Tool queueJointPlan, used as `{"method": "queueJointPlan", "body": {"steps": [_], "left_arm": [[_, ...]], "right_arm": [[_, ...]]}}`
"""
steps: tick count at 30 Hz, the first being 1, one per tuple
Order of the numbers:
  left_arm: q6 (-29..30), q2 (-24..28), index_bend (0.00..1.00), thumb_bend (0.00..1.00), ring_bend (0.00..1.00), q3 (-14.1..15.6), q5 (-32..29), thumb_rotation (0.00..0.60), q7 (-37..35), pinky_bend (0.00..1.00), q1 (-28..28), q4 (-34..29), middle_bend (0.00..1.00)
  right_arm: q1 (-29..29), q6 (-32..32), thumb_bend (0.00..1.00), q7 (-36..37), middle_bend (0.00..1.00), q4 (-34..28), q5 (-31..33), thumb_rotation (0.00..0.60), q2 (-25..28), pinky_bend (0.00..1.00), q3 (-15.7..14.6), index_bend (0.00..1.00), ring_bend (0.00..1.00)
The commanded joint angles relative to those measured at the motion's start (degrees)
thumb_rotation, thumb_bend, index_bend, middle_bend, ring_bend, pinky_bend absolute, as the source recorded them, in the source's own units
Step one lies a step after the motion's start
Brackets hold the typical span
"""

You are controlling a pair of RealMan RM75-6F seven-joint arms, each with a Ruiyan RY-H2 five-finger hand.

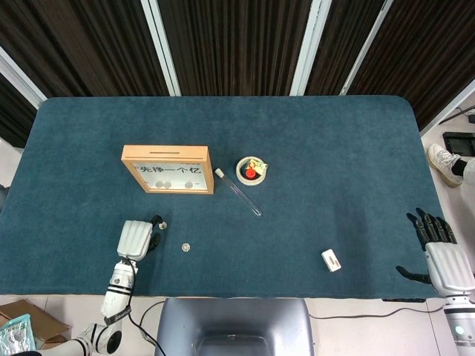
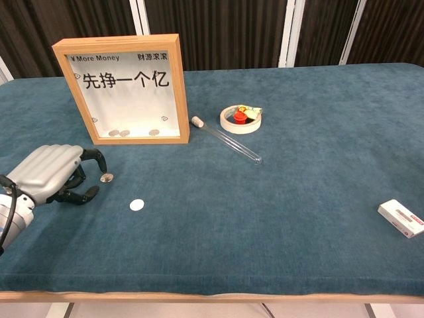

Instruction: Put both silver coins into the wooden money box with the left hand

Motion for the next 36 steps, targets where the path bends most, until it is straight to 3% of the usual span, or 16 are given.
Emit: {"method": "queueJointPlan", "body": {"steps": [1, 27, 36], "left_arm": [[0.0, -0.2, 0.42, 0.35, 1.00, 0.1, -0.1, 0.600, 0.1, 1.00, -0.2, 0.2, 1.00], [-2.2, -1.1, 0.43, 0.35, 1.00, 0.2, -1.8, 0.600, 1.7, 1.00, -1.6, 1.2, 1.00], [-4.2, 0.5, 0.44, 0.35, 1.00, 0.3, -3.0, 0.600, 4.1, 1.00, -1.9, -1.6, 1.00]], "right_arm": [[0.0, 0.1, 0.11, 0.3, 0.00, 0.1, 0.0, 0.600, 0.1, 0.00, 0.1, 0.00, 0.00], [0.0, -0.3, 0.11, 0.8, 0.00, 0.2, -0.5, 0.600, 0.5, 0.00, -0.2, 0.00, 0.00], [0.0, -0.2, 0.11, 1.1, 0.00, 0.3, -0.6, 0.600, 0.6, 0.00, -0.2, 0.00, 0.00]]}}
